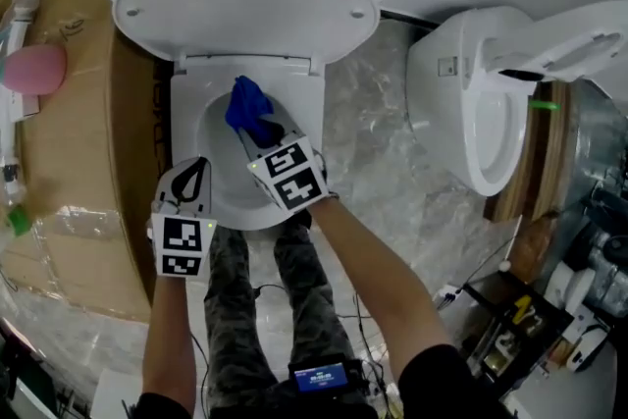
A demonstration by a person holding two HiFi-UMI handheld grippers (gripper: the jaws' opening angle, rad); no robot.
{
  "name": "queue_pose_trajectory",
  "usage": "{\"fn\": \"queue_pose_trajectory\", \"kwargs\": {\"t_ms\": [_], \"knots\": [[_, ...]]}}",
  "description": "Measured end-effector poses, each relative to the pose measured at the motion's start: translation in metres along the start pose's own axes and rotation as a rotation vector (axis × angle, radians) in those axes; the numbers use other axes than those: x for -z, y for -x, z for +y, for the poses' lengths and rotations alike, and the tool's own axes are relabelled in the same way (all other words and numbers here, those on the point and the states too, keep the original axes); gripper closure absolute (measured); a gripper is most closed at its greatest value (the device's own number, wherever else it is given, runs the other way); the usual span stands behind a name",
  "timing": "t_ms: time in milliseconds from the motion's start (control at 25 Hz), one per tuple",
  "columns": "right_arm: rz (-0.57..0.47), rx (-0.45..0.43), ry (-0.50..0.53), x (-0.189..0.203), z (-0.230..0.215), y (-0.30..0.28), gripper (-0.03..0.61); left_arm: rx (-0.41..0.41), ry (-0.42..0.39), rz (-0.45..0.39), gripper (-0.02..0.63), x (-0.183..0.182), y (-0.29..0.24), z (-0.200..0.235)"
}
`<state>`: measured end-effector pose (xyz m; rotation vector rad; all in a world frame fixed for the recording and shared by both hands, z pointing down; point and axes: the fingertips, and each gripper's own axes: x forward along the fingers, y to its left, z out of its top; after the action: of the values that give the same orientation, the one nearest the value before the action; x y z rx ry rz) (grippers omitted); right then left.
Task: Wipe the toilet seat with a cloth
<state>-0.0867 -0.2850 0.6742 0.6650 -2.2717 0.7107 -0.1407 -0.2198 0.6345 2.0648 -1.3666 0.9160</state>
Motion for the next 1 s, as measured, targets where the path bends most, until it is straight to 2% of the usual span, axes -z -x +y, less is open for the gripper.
{"fn": "queue_pose_trajectory", "kwargs": {"t_ms": [320, 480, 640, 840, 1000], "knots": [[0.030, 0.026, 0.064, -0.017, -0.026, -0.078, 0.525, -0.051, 0.120, -0.018, 0.603, 0.025, -0.042, 0.043], [0.045, 0.021, 0.098, -0.027, -0.024, -0.110, 0.525, -0.047, 0.166, -0.020, 0.603, 0.031, -0.050, 0.059], [0.058, -0.011, 0.127, -0.035, -0.009, -0.135, 0.525, -0.026, 0.272, -0.029, 0.603, 0.035, -0.049, 0.067], [0.091, -0.046, 0.154, -0.036, 0.011, -0.160, 0.525, -0.028, 0.250, -0.017, 0.603, 0.041, -0.051, 0.066], [0.108, -0.086, 0.183, -0.034, 0.033, -0.171, 0.525, -0.027, 0.284, -0.021, 0.603, 0.047, -0.047, 0.067]]}}
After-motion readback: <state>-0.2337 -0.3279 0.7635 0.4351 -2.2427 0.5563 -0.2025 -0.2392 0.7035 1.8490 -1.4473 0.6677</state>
